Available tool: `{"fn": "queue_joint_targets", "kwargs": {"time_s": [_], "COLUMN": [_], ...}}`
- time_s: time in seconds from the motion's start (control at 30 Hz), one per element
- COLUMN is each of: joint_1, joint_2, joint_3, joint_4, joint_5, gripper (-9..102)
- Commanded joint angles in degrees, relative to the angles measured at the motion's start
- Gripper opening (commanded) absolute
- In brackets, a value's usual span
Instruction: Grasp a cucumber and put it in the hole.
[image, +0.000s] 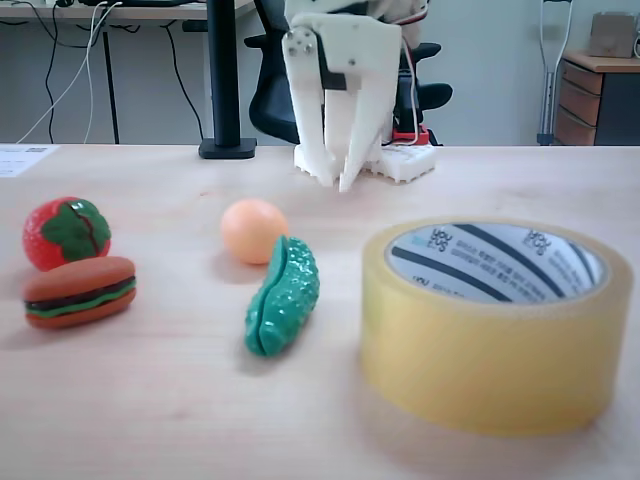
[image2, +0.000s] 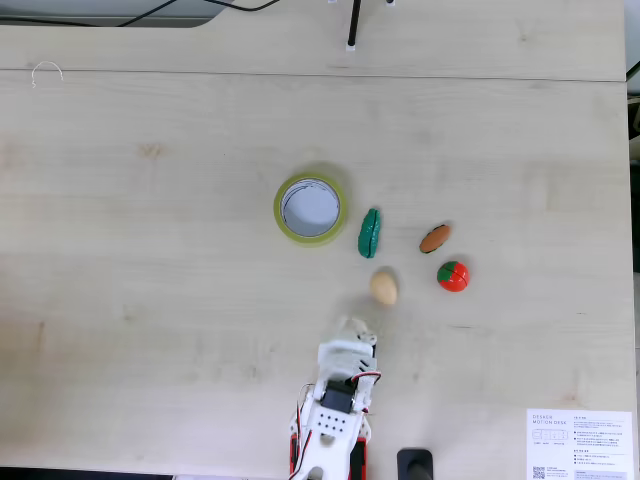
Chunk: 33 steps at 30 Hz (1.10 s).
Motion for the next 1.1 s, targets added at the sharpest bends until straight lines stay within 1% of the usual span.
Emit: {"fn": "queue_joint_targets", "kwargs": {"time_s": [0.0, 0.1, 0.17, 0.3, 0.5, 0.63, 0.83, 0.9, 1.07], "joint_1": [0.2, 0.2, 0.2, 0.2, 0.1, 0.0, 0.0, 0.0, -0.7], "joint_2": [0.2, -0.8, -3.8, -17.7, -39.6, -49.7, -63.5, -65.6, -68.5], "joint_3": [-9.6, -14.5, -18.6, -30.8, -48.9, -53.6, -63.3, -63.5, -63.5], "joint_4": [0.4, 4.1, 5.0, 4.9, 4.0, -1.0, -2.4, -5.9, -8.5], "joint_5": [5.0, 5.0, 5.0, 4.9, 2.8, 2.8, 3.2, 3.2, 2.9], "gripper": [0, 0, 1, 1, 2, 1, 1, 2, 17]}}
